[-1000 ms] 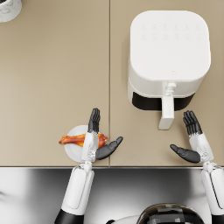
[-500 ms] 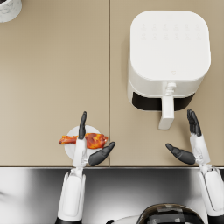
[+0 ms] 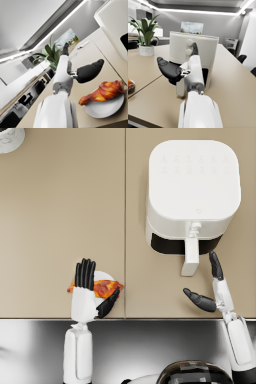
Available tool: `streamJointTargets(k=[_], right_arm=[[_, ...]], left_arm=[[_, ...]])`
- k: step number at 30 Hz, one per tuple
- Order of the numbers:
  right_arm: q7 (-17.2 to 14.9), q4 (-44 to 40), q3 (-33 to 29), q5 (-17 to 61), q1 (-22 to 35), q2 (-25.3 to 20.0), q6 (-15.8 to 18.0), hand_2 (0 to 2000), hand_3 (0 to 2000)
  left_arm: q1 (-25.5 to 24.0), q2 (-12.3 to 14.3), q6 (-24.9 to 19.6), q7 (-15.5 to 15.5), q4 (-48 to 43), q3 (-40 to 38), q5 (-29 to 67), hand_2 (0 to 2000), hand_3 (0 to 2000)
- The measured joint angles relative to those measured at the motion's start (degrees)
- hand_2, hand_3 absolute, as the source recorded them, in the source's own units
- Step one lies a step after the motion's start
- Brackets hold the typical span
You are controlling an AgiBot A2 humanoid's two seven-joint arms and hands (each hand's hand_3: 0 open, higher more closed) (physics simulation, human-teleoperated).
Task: Pick up the drumstick and place it into the air fryer
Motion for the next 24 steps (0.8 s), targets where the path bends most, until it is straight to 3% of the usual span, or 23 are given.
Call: streamJointTargets(k=[1,3,6,13,24], right_arm=[[0.0,-0.3,0.0,0.0,0.0,-0.2,0.0,0,0],[0.0,-0.6,-0.2,0.0,0.0,-0.4,0.0,0,0],[0.0,-0.9,-0.2,0.0,0.1,-0.8,0.0,0,0],[0.0,-1.7,0.0,0.0,0.6,-2.0,0.0,0,0],[0.0,-2.3,-1.4,0.0,1.4,-3.7,0.0,0,0]], left_arm=[[-0.2,0.1,-6.8,-0.5,0.0,-0.3,2.6,0,0],[-0.5,0.2,-15.2,-1.3,-0.3,-0.9,7.8,0,0],[-0.7,0.4,-20.8,-1.9,-0.2,-1.7,15.6,0,0],[-0.1,0.5,-23.7,-2.2,1.7,-1.5,31.9,0,0],[2.9,1.2,-22.5,-3.6,13.7,3.2,35.2,0,0]])
